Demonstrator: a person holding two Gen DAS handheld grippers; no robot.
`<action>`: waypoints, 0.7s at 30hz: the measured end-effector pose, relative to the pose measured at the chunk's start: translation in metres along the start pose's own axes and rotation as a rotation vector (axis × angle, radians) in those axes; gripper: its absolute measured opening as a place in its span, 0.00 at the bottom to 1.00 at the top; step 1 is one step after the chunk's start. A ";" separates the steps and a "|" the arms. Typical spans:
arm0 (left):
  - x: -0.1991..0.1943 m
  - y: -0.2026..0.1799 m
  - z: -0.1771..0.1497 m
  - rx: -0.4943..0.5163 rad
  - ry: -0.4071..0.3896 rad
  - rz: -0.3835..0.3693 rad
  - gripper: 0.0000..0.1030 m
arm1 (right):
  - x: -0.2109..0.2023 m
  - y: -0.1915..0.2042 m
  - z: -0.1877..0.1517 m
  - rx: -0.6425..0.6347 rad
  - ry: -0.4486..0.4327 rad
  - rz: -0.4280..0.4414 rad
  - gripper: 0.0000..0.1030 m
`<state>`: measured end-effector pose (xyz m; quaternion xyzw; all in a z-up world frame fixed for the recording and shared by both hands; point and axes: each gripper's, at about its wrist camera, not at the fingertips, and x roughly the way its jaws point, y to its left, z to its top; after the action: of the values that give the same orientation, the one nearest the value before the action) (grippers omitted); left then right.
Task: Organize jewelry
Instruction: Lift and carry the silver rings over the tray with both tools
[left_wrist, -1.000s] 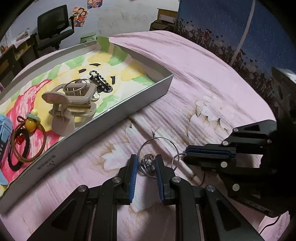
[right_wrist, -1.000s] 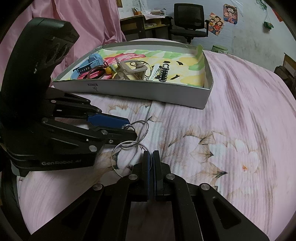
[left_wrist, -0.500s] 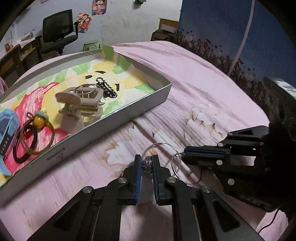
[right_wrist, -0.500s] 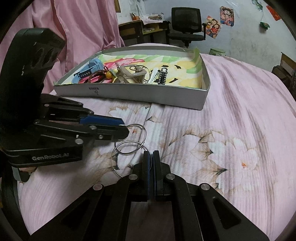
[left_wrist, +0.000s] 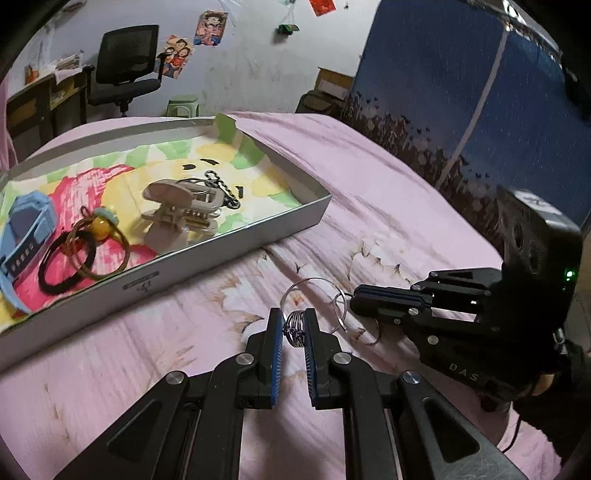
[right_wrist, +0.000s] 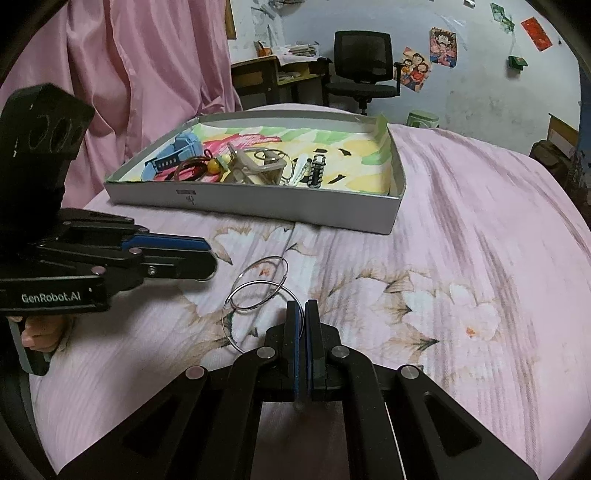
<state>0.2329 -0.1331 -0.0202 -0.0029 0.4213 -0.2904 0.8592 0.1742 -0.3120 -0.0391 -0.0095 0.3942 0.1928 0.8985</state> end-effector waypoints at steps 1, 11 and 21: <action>-0.003 0.002 -0.001 -0.010 -0.011 -0.001 0.10 | -0.001 0.000 0.000 0.000 -0.009 -0.003 0.03; -0.028 0.004 -0.001 -0.031 -0.139 0.080 0.10 | -0.026 0.008 0.014 0.022 -0.166 -0.006 0.03; -0.057 0.015 0.013 -0.033 -0.280 0.209 0.10 | -0.030 0.024 0.054 0.050 -0.300 0.011 0.03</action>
<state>0.2226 -0.0947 0.0258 -0.0134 0.3004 -0.1893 0.9348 0.1851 -0.2903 0.0222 0.0440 0.2602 0.1870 0.9462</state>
